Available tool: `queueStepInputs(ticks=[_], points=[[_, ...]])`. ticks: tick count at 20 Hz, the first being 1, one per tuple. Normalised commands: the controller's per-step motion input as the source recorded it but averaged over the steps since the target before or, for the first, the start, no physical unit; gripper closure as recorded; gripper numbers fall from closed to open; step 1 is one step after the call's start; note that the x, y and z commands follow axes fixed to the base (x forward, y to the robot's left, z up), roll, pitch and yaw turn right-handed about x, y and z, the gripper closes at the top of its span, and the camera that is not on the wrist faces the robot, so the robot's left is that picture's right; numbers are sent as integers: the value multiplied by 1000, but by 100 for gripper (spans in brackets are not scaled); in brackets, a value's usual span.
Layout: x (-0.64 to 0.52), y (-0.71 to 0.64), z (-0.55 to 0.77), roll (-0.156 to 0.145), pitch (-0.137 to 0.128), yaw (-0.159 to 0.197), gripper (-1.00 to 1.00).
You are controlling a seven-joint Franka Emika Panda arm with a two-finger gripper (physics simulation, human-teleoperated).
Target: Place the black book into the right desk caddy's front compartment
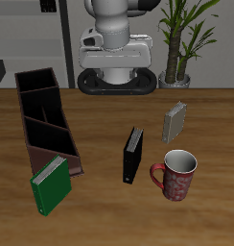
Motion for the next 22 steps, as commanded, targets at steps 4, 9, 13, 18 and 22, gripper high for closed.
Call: queueStepInputs(ticks=[4,9,13,18,22], points=[[216,-67,18,-43,-12,-14,-100],[222,-34,1,-47,-21,-8,-100],[318,79,-48,-68,-29,14,-100],[193,117,-48,-17,-2,-2,-100],[305,186,-35,-19,-14,7,-100]])
